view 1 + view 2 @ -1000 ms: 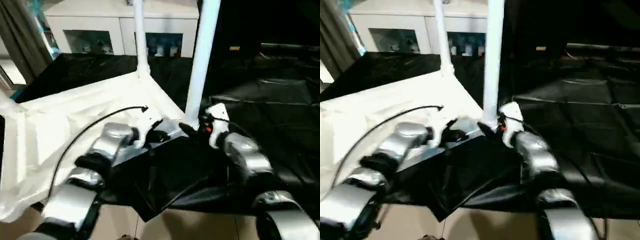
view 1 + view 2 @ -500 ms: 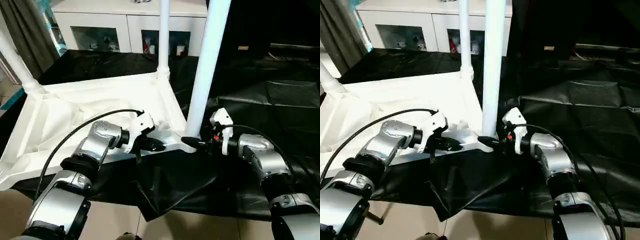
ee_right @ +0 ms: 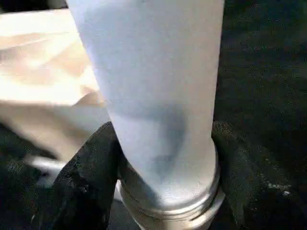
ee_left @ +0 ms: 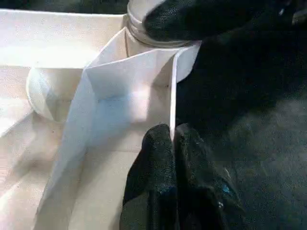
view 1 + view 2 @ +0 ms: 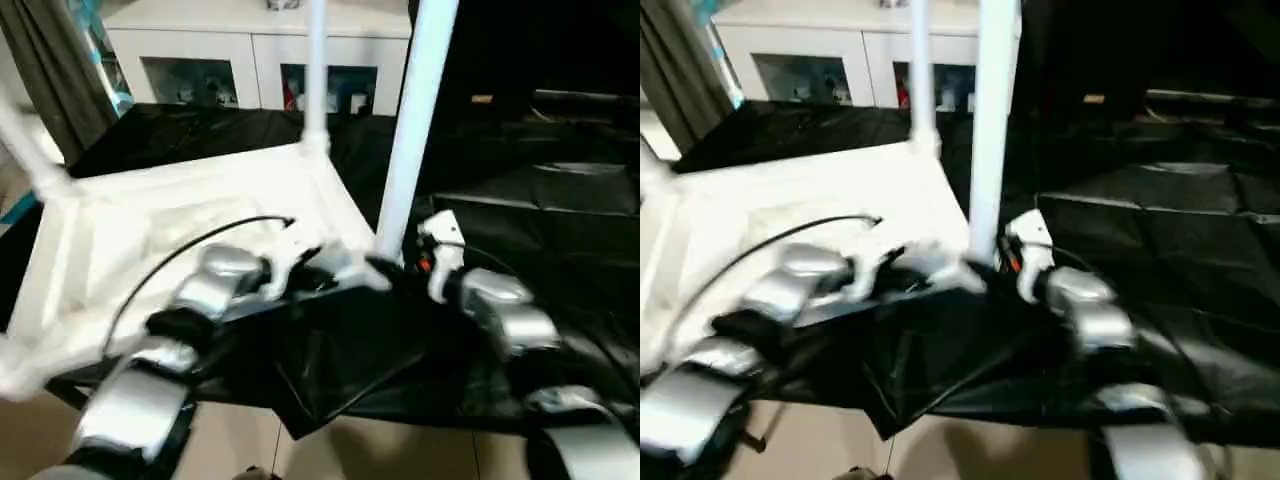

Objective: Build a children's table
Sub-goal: Rotate leg to tighten

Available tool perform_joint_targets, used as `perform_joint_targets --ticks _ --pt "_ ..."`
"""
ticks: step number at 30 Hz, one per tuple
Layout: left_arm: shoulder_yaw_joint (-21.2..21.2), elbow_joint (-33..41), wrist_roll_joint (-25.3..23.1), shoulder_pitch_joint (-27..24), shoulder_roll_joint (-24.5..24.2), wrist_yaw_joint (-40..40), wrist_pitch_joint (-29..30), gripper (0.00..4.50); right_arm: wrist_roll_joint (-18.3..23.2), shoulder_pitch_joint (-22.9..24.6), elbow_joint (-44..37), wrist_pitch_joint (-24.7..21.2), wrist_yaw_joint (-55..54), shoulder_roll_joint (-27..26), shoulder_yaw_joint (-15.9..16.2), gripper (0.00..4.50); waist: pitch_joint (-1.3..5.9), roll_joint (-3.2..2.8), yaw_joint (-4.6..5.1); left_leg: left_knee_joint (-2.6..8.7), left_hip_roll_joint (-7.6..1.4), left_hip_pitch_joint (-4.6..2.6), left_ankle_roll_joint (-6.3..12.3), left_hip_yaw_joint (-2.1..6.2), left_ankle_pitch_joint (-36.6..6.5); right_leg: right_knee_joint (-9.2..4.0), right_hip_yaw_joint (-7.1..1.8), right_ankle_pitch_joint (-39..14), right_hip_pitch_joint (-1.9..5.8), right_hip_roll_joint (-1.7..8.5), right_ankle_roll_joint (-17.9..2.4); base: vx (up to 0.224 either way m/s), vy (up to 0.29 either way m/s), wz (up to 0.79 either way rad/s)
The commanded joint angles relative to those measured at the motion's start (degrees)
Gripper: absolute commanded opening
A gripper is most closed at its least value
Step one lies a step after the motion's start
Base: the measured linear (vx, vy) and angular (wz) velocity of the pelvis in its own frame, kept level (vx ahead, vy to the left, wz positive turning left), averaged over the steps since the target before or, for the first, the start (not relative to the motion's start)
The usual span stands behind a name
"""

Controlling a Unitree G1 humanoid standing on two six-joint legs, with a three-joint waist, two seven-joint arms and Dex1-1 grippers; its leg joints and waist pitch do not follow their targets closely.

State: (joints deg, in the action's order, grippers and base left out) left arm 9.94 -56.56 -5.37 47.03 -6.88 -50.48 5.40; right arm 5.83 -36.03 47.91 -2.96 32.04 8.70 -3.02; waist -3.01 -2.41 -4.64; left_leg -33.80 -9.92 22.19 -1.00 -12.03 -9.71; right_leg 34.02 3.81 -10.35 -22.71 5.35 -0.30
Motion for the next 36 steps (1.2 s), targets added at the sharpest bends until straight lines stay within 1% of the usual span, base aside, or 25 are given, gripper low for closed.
perform_joint_targets --ticks 1,2,3,5,6,8,10,11,13,14,16,17,19,20,21,22,23,24,25,26,27,29,31,33,36 --pt "-0.72 -1.09 0.64 2.14 4.19 6.90 1.28 0.00 -2.04 0.04 3.67 -0.99 -6.44 -5.14 1.99 2.64 3.24 0.55 0.59 4.74 -3.55 -2.24 -1.20 2.33 -21.58 -5.57 -2.53 -24.60 1.09 4.21 -10.59 0.000 0.000 0.00" --pt "-0.90 -1.24 0.70 2.34 4.81 8.00 1.53 0.00 -2.27 -0.20 4.10 -0.80 -8.03 -5.83 1.98 2.64 3.15 0.51 0.73 4.79 -3.51 -2.32 -1.38 2.34 -22.06 -5.64 -2.53 -24.89 0.89 4.15 -10.60 0.000 0.000 0.00" --pt "-0.95 -1.32 0.70 2.40 5.25 8.60 1.57 0.00 -2.45 -0.51 4.53 -0.65 -9.12 -6.38 2.00 2.64 3.17 0.09 0.66 4.79 -3.37 -2.38 -1.53 2.51 -22.82 -5.75 -2.37 -25.82 1.04 4.19 -10.20 0.000 0.000 0.00" --pt "-1.23 -1.61 0.88 2.64 6.73 10.16 1.61 0.00 -2.93 -1.95 6.45 0.25 -13.23 -8.35 1.64 2.64 3.21 0.40 0.85 4.88 -3.33 -2.16 -1.45 2.51 -22.85 -5.87 -2.40 -25.77 1.12 4.20 -9.83 0.000 0.000 0.00" --pt "-1.19 -1.93 0.90 2.78 6.89 10.08 1.29 0.00 -2.24 -2.39 6.82 0.62 -12.80 -8.92 1.06 2.64 3.21 0.08 0.81 4.84 -3.29 -2.23 -1.28 2.51 -23.08 -5.96 -2.43 -25.85 1.01 4.23 -9.61 0.000 0.000 0.00" --pt "-1.13 -2.32 0.87 2.92 6.78 9.50 0.81 0.00 -1.40 -2.71 6.96 1.04 -11.48 -9.22 0.56 3.20 3.27 0.13 0.81 4.90 -3.29 -2.18 -0.85 2.47 -23.14 -5.98 -2.42 -24.99 1.08 4.09 -9.42 0.000 0.000 0.00" --pt "-1.15 -2.38 0.87 2.94 6.58 8.85 0.60 0.00 -1.08 -2.80 6.86 1.21 -10.43 -9.17 0.51 3.36 3.26 0.17 0.83 5.00 -3.35 -2.14 -0.74 2.48 -23.28 -5.87 -2.42 -23.93 1.09 4.03 -9.66 0.000 0.000 0.00" --pt "-0.88 -2.04 0.74 2.76 5.46 6.29 0.04 0.00 -1.72 -2.46 5.81 2.21 -6.92 -7.72 1.71 3.55 3.29 0.34 0.77 5.03 -3.37 -1.96 -0.51 2.50 -23.08 -5.75 -2.41 -23.30 1.27 4.15 -9.90 0.000 0.000 0.00" --pt "-0.49 -1.68 0.61 2.51 4.71 4.61 -0.10 0.00 -1.93 -2.13 5.09 2.72 -4.33 -6.65 2.55 3.77 3.34 0.37 0.84 5.01 -3.36 -1.79 -0.18 2.47 -22.59 -5.67 -2.41 -22.63 1.43 4.16 -10.04 0.000 0.000 0.00" --pt "0.26 -0.99 0.50 1.94 3.49 1.62 -0.70 0.00 -1.88 -1.46 3.82 3.39 0.20 -4.89 3.80 3.82 3.38 0.35 0.78 4.98 -3.41 -1.76 0.12 2.38 -21.92 -5.53 -2.44 -21.33 1.47 4.10 -10.40 0.000 0.000 0.00" --pt "0.56 -0.73 0.49 1.70 3.04 0.46 -1.08 0.00 -1.75 -1.18 3.33 3.61 2.02 -4.25 4.21 3.82 3.49 0.43 0.82 4.89 -3.39 -1.37 1.02 2.28 -20.03 -5.21 -2.45 -18.80 1.90 4.12 -11.10 0.000 0.000 0.00" --pt "1.12 -0.09 0.60 1.22 1.96 -2.47 -1.22 0.00 -1.37 -0.40 1.77 3.50 6.33 -2.55 5.02 3.82 3.62 0.45 0.83 4.69 -3.40 -1.21 1.77 2.13 -18.01 -4.88 -2.47 -16.19 2.07 4.15 -12.04 0.000 0.000 0.00" --pt "1.75 0.59 0.72 0.70 0.85 -5.68 -1.92 0.00 -0.92 0.34 0.16 3.23 10.45 -0.86 5.65 3.82 3.71 0.51 0.67 4.38 -3.43 -1.05 3.04 1.91 -15.86 -4.61 -2.38 -13.88 2.24 4.06 -12.94 0.000 0.000 0.00" --pt "2.74 1.84 0.93 -0.22 -0.81 -10.68 -2.73 0.00 0.28 1.51 -2.41 2.22 16.69 1.59 6.33 3.82 4.00 0.46 0.46 4.07 -3.48 -0.72 4.52 1.91 -13.13 -3.96 -2.22 -10.14 2.72 4.03 -14.06 0.000 0.000 0.00" --pt "3.05 2.22 0.97 -0.50 -1.37 -12.29 -3.13 0.00 0.73 1.83 -3.15 2.00 18.63 2.35 6.37 3.82 4.00 0.46 0.46 4.07 -3.48 -0.72 4.52 1.91 -13.13 -3.96 -2.22 -10.14 2.72 4.03 -14.06 0.000 0.000 0.00" --pt "3.38 2.64 1.01 -0.78 -2.00 -14.02 -3.14 0.00 1.37 2.09 -3.81 1.67 20.79 3.19 6.17 3.82 4.22 0.24 0.29 3.76 -3.70 -0.80 6.20 1.80 -10.75 -3.41 -2.15 -5.03 2.59 3.87 -15.54 0.000 0.000 0.00" --pt "3.65 2.87 0.92 -0.91 -2.48 -15.06 -2.98 0.00 1.84 2.20 -4.15 1.39 22.32 3.84 5.97 3.82 4.26 0.29 0.31 3.65 -3.69 -0.69 6.58 1.80 -9.97 -3.13 -2.09 -3.61 2.64 3.84 -16.10 0.000 0.000 0.00" --pt "3.92 3.02 0.75 -1.06 -3.01 -16.11 -3.19 0.00 2.11 2.38 -4.53 1.43 24.14 4.69 5.96 3.82 4.39 0.21 0.12 3.48 -3.71 -0.81 7.06 1.70 -9.06 -2.94 -2.06 -1.85 2.56 3.89 -17.08 0.000 0.000 0.00" --pt "3.95 3.01 0.74 -1.11 -3.28 -16.65 -3.17 0.00 2.19 2.50 -4.73 1.66 25.22 5.25 6.01 3.82 4.47 0.20 -0.01 3.38 -3.74 -0.88 7.24 1.69 -8.67 -2.83 -2.07 -1.18 2.52 3.91 -17.38 0.000 0.000 0.00" --pt "3.91 2.98 0.76 -1.16 -3.59 -17.35 -3.00 0.00 2.24 2.62 -4.96 1.89 26.55 5.89 6.11 3.67 4.41 0.02 -0.28 3.37 -3.79 -0.97 7.37 1.62 -8.43 -2.81 -2.04 -0.76 2.36 3.81 -17.81 0.000 0.000 0.00" --pt "3.93 3.00 0.76 -1.18 -3.65 -17.50 -3.00 0.00 2.27 2.64 -5.01 1.88 26.73 5.97 6.12 3.67 4.36 0.02 -0.57 3.40 -3.88 -1.15 7.12 1.56 -8.96 -2.85 -2.07 -1.25 2.24 3.79 -17.93 0.000 0.000 0.00" --pt "4.33 3.48 0.66 -1.61 -4.78 -19.75 -2.67 0.00 2.83 3.05 -6.37 1.26 29.52 7.35 6.47 3.51 4.25 0.08 -0.77 3.54 -3.91 -1.15 6.42 1.63 -9.83 -2.90 -2.07 -2.59 2.35 3.81 -17.77 0.000 0.000 0.00" --pt "4.32 3.54 0.69 -1.64 -4.87 -19.85 -2.59 0.00 2.77 3.07 -6.49 1.24 29.69 7.44 6.58 3.48 4.13 0.05 -0.69 3.71 -3.98 -1.17 5.71 1.69 -11.04 -3.05 -2.08 -4.12 2.29 3.87 -17.46 0.000 0.000 0.00" --pt "4.39 4.00 0.80 -1.85 -5.35 -20.47 -2.48 0.00 2.85 3.44 -7.40 0.40 31.03 7.91 7.07 3.15 4.02 0.09 -0.70 3.91 -4.01 -1.24 4.53 1.74 -12.97 -3.36 -2.15 -7.20 2.29 4.01 -16.86 0.000 0.000 0.00" --pt "4.35 4.12 0.78 -1.87 -5.67 -20.58 -2.48 0.00 2.51 3.58 -7.53 0.17 31.97 8.11 7.30 3.05 4.01 0.22 -0.73 3.92 -3.96 -1.37 3.63 1.69 -13.58 -3.53 -2.24 -8.86 2.16 4.01 -16.35 0.000 0.000 0.00"
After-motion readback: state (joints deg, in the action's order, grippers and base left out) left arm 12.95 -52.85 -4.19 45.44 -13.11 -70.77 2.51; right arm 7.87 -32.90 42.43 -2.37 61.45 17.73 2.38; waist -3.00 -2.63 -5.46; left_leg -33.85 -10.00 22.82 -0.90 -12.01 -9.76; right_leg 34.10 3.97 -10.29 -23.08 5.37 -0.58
